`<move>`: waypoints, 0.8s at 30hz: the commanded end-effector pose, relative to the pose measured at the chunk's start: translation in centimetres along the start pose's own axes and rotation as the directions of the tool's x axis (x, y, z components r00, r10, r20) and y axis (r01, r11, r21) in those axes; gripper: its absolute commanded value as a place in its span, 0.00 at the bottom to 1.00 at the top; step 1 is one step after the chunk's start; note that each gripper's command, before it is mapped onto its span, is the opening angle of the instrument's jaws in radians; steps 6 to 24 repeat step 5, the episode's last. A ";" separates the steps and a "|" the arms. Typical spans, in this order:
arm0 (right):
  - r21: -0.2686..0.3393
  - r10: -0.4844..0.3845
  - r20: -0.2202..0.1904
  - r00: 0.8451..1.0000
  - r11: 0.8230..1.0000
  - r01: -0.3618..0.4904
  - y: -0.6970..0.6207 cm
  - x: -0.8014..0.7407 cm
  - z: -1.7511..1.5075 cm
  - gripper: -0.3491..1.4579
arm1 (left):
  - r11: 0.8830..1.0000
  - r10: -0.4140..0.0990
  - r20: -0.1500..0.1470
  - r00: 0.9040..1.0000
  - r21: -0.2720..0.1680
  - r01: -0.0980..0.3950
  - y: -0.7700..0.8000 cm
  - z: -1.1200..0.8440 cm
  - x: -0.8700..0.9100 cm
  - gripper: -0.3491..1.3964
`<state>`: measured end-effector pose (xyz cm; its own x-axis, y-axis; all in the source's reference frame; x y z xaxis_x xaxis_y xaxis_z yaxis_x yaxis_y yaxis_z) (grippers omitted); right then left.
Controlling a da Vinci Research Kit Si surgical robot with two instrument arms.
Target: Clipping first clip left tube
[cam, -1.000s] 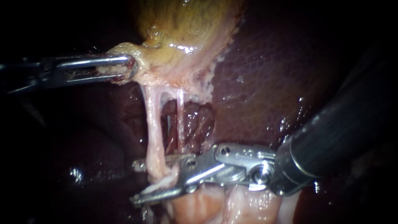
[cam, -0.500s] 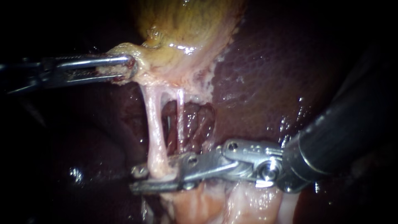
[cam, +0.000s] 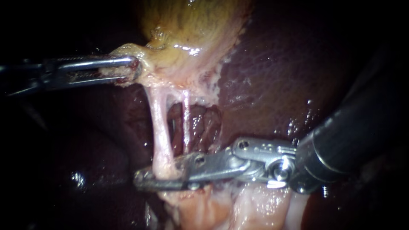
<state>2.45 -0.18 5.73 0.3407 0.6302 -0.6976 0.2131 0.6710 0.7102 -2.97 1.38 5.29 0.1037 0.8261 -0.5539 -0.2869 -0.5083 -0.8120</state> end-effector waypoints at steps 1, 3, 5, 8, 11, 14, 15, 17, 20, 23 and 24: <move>-0.001 0.000 0.001 1.000 1.000 0.000 0.01 -0.01 0.00 0.00 | 1.000 0.000 0.000 1.000 0.000 0.000 0.00 0.00 0.00 0.00; -0.001 0.000 0.001 1.000 1.000 0.000 0.02 -0.02 0.00 0.00 | 1.000 0.000 0.000 1.000 0.000 0.000 0.00 0.00 0.00 0.00; -0.001 0.000 0.001 1.000 1.000 0.000 0.03 -0.02 0.00 0.00 | 1.000 0.000 0.000 1.000 0.000 0.000 0.00 0.00 0.00 0.00; -0.001 0.000 0.001 1.000 1.000 0.000 0.03 -0.02 0.00 0.00 | 1.000 0.000 0.000 1.000 0.000 0.000 0.00 0.00 0.00 0.00; -0.001 0.000 0.001 1.000 1.000 0.000 0.03 -0.02 0.00 0.00 | 1.000 0.000 0.000 1.000 0.000 0.000 0.00 0.00 0.00 0.00; -0.001 0.000 0.001 1.000 1.000 0.000 0.03 -0.02 0.00 0.00 | 1.000 0.000 0.000 1.000 0.000 0.000 0.00 0.00 0.00 0.00; -0.001 0.000 0.001 1.000 1.000 0.000 0.03 -0.02 0.00 0.00 | 1.000 0.000 0.000 1.000 0.000 0.000 0.00 0.00 0.00 0.00; -0.001 0.000 0.001 1.000 1.000 0.000 0.03 -0.02 0.00 0.00 | 1.000 0.000 0.000 1.000 0.000 0.000 0.00 0.00 0.00 0.00; -0.001 0.000 0.001 1.000 1.000 0.000 0.03 -0.02 0.00 0.00 | 1.000 0.000 0.000 1.000 0.000 0.000 0.00 0.00 0.00 0.00; -0.001 0.000 0.001 1.000 1.000 0.000 0.03 -0.02 0.00 0.00 | 1.000 0.000 0.000 1.000 0.000 0.000 0.00 0.00 0.00 0.00; -0.001 0.000 0.001 1.000 1.000 0.000 0.03 -0.02 0.00 0.00 | 1.000 0.000 0.000 1.000 0.000 0.000 0.00 0.00 0.00 0.00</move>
